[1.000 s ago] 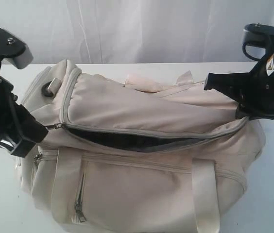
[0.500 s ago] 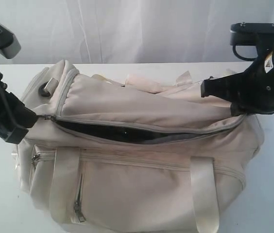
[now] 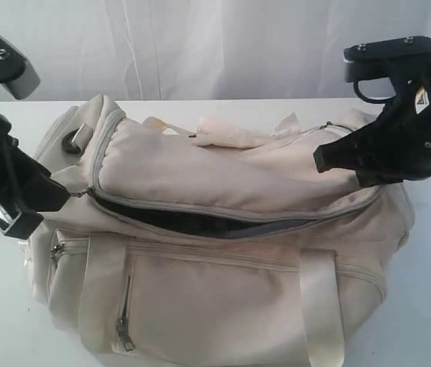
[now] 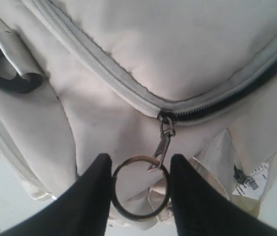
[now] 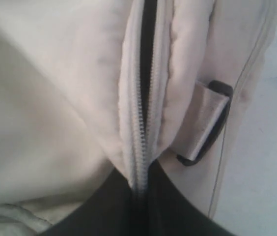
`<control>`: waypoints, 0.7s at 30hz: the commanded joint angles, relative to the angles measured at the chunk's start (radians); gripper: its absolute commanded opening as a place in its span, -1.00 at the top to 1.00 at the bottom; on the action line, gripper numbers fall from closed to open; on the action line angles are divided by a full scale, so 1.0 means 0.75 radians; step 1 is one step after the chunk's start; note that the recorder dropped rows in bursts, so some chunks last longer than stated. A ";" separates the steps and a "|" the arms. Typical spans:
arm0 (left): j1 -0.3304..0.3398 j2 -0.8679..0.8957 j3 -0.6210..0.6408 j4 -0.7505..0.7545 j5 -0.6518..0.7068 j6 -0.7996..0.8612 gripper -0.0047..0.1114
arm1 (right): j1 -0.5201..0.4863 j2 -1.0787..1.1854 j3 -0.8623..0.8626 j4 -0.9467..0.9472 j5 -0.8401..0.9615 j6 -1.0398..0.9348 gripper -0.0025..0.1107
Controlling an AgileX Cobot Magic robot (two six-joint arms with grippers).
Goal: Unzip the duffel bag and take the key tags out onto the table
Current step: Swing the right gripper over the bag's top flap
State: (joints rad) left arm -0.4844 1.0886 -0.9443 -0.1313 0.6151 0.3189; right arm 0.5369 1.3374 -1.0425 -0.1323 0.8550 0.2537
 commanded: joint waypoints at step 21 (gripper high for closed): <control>0.005 -0.017 0.008 -0.061 0.016 0.004 0.92 | 0.038 -0.028 -0.334 0.800 0.214 -1.280 -0.24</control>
State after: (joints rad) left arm -0.4844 1.0886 -0.9443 -0.1640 0.6151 0.3226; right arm 0.5352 1.3251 -1.2769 0.1964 0.9557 -0.4131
